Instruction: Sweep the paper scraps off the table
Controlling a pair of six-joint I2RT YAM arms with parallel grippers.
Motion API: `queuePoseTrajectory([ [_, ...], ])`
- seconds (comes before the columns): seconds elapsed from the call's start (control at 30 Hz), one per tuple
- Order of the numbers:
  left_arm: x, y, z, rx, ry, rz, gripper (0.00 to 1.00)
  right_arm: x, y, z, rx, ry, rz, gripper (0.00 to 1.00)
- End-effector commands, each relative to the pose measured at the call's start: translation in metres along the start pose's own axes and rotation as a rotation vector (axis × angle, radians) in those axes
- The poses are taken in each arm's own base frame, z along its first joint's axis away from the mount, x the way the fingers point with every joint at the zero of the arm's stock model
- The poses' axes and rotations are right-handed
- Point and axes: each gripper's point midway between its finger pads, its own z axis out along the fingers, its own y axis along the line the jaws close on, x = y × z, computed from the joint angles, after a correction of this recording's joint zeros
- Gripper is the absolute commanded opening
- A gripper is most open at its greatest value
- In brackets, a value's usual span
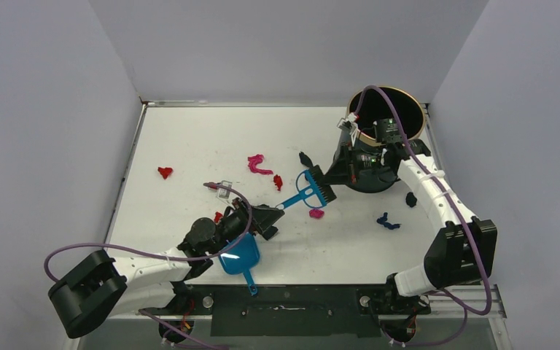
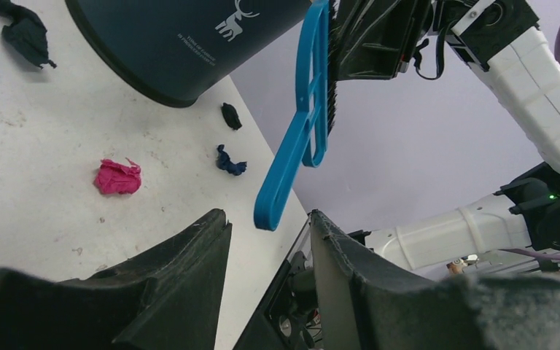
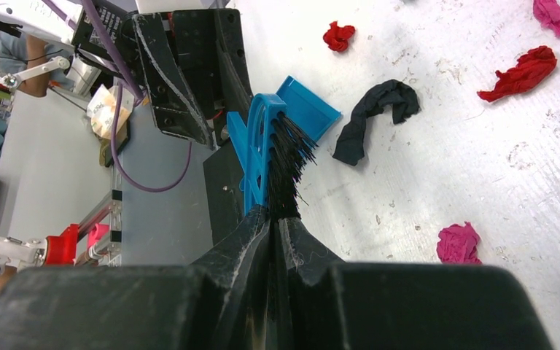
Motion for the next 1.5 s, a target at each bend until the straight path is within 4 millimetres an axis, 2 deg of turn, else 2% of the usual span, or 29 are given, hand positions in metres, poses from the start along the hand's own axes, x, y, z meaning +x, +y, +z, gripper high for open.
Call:
queuePoseTrajectory([
  [0.0,-0.025,-0.041,0.010,0.143,-0.075,-0.004,0.40,-0.005,0.007,-0.004,0.003,-0.028,-0.078,0.05],
  [0.13,-0.024,-0.042,0.013,0.146,-0.069,-0.003,0.34,-0.003,0.005,-0.003,0.008,-0.027,-0.074,0.05],
  [0.43,-0.022,-0.042,0.014,0.143,-0.053,0.013,0.00,0.000,-0.001,-0.002,0.035,-0.031,-0.067,0.06],
  [0.47,-0.021,-0.042,0.013,0.141,-0.048,0.018,0.00,0.000,-0.002,-0.002,0.040,-0.030,-0.068,0.14],
  [0.57,-0.016,-0.041,0.009,0.110,0.007,0.060,0.00,0.000,-0.007,-0.006,0.081,-0.011,-0.126,0.61],
  [0.6,-0.008,-0.034,0.007,0.057,0.063,0.091,0.00,0.005,-0.006,-0.008,0.096,0.019,-0.144,0.72],
  [0.63,-0.007,-0.035,0.005,0.035,0.099,0.133,0.00,0.006,-0.006,-0.012,0.115,0.045,-0.181,0.79],
  [0.7,0.001,-0.029,-0.007,-0.041,0.207,0.207,0.00,0.007,-0.005,-0.017,0.145,0.105,-0.271,0.85],
  [0.77,0.004,-0.036,-0.020,-0.053,0.295,0.281,0.00,0.008,-0.003,-0.020,0.173,0.168,-0.365,0.87],
  [0.83,0.011,-0.041,-0.033,-0.054,0.392,0.338,0.00,0.012,-0.003,-0.014,0.211,0.255,-0.464,0.89],
  [0.9,0.020,-0.039,-0.047,-0.069,0.501,0.383,0.00,0.019,0.001,0.002,0.235,0.339,-0.554,0.90],
  [1.0,0.028,-0.037,-0.060,-0.076,0.595,0.417,0.00,0.039,0.018,0.032,0.184,0.432,-0.655,0.90],
  [1.07,0.030,-0.038,-0.064,-0.062,0.616,0.429,0.00,0.052,0.028,0.046,0.106,0.468,-0.668,0.89],
  [1.2,0.028,-0.046,-0.066,-0.012,0.598,0.454,0.00,0.067,0.033,0.056,0.006,0.513,-0.643,0.84],
  [1.47,0.017,-0.059,-0.063,0.035,0.538,0.484,0.00,0.087,0.033,0.061,-0.034,0.561,-0.621,0.80],
])
